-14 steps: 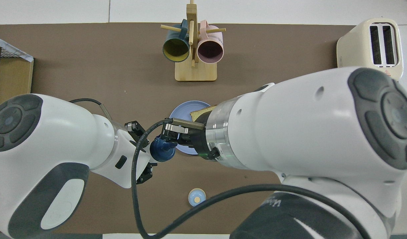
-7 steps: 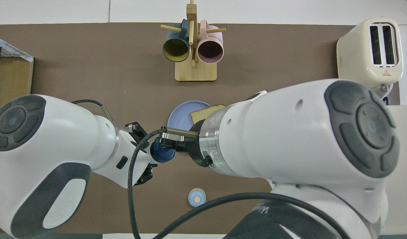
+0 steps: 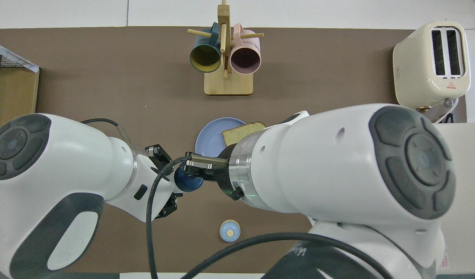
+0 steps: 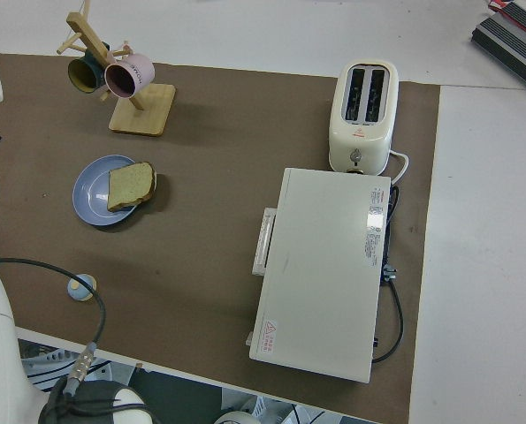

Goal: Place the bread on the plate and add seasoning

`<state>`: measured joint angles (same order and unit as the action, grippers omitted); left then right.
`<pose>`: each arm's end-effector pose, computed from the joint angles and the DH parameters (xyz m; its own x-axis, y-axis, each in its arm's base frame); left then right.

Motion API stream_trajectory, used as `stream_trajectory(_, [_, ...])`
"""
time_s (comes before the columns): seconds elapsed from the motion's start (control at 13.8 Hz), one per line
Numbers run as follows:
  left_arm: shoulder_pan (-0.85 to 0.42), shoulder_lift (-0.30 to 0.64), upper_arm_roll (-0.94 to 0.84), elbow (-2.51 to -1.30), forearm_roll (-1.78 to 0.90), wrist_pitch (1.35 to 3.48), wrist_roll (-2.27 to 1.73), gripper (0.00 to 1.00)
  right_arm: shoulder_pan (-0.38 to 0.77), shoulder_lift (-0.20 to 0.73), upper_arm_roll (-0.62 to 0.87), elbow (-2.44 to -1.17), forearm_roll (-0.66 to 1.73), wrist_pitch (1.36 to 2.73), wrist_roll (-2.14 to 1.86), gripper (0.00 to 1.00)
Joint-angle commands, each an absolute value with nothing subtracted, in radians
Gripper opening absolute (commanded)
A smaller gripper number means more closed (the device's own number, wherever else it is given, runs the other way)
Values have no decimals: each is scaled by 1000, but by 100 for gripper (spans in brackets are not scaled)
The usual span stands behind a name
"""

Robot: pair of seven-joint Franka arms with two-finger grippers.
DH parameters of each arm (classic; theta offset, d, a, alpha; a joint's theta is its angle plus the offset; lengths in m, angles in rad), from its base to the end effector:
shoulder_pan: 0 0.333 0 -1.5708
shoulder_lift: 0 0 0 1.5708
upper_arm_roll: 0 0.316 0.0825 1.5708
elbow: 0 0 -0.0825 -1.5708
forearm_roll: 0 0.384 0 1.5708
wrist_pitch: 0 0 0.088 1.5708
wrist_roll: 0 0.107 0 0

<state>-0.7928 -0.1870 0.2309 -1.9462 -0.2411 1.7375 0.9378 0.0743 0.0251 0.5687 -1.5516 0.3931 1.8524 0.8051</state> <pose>0.4175 -0.2794 0.5599 0.1271 -0.9710 0.2026 -0.9779 -0.0884 0.1895 0.4548 0.3727 0.6567 0.9753 -0.1919 -0.1095 -0.2209 -0.8617 -0.4567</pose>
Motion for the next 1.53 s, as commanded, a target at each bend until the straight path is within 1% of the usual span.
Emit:
stream_trajectory(0.0, [-804, -221, 239, -1980, -258, 1749, 939, 0, 55, 2, 586, -1580, 377, 1878, 824, 40])
stream_trajectory(0.22, [-804, -222, 239, -1985, -270, 1750, 937, 0, 55, 2, 586, -1580, 377, 1879, 824, 40])
stream_trajectory(0.36, [-804, -222, 239, -1985, -270, 1756, 928, 0, 55, 0, 587, -1582, 377, 1881, 824, 37])
stream_trajectory(0.94, [-804, -224, 239, -1991, -278, 1761, 916, 0, 57, 0, 591, -1601, 377, 1908, 824, 36])
stream_trajectory(1.02, [-804, -224, 239, -1991, -278, 1761, 916, 0, 57, 2, 591, -1601, 377, 1908, 822, 34])
stream_trajectory(1.31, [-805, -225, 238, -1993, -278, 1761, 914, 0, 55, 6, 591, -1597, 377, 1901, 822, 21])
stream_trajectory(1.38, [-805, -227, 238, -1993, -278, 1761, 914, 0, 55, 6, 591, -1595, 377, 1899, 822, 15])
stream_trajectory(1.45, [-804, -227, 238, -1993, -278, 1761, 914, 0, 55, 6, 591, -1595, 377, 1899, 824, 7])
